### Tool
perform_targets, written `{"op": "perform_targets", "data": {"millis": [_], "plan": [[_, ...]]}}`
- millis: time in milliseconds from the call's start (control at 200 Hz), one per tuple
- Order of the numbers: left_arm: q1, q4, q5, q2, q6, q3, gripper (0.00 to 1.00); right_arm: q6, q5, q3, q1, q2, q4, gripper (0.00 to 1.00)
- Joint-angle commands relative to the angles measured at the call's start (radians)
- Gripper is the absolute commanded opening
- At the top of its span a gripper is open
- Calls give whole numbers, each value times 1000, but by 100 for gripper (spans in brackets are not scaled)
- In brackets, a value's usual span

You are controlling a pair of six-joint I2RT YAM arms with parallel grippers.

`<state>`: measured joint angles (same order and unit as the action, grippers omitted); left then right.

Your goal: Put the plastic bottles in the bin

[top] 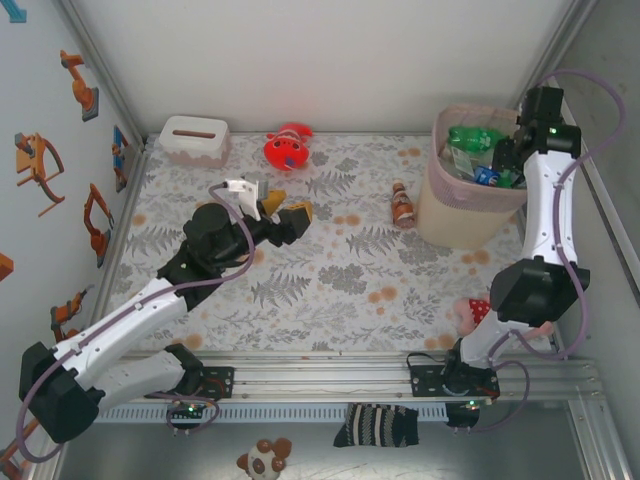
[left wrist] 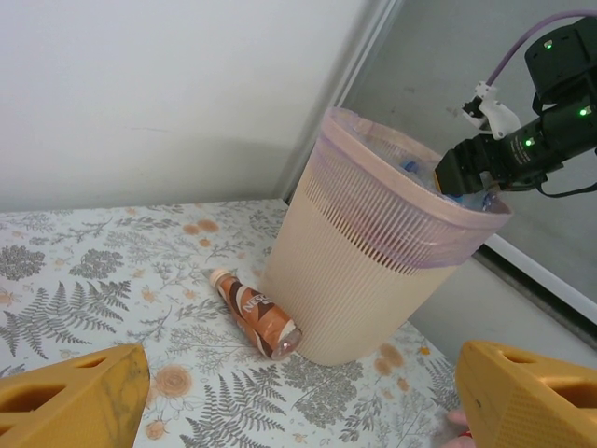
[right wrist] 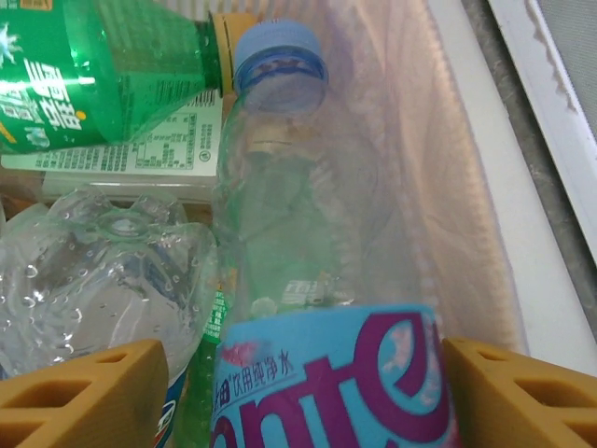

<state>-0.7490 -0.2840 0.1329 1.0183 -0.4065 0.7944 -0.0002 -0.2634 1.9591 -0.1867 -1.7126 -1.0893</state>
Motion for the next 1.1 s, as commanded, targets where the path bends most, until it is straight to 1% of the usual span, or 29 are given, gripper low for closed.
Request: {"op": "perform_targets", "data": {"millis": [0,145,225,356,486,551,646,786,951,1011,1097], "plan": [[9,-42,19,-22,-14,-13,85,7,-9,49,-8,33,-15,76],[13,-63,32,-6,-21,-11,85,20,12,74,-9,63,-13,77],[17,-66,39,2,-20,-6,85,22,24,71,-8,82,-1,73],[21,-72,46,6,-24,-3,85,17,18,33,-10,91,36,56],[26,-69,59,7,-26,-1,85,8,-8,6,-13,49,55,41],[29,-69,60,6,-26,0,85,4,-19,5,-18,18,58,35],[33,-73,65,10,-29,1,85,4,-30,9,-24,-20,56,31],[36,-79,78,19,-37,7,85,8,-17,5,-27,-45,49,28],[37,-72,90,23,-40,16,85,28,19,37,-26,-37,32,28],[37,-69,85,17,-40,14,85,38,44,52,-28,-20,28,30],[36,-63,76,11,-36,12,85,58,82,64,-24,10,29,36]]}}
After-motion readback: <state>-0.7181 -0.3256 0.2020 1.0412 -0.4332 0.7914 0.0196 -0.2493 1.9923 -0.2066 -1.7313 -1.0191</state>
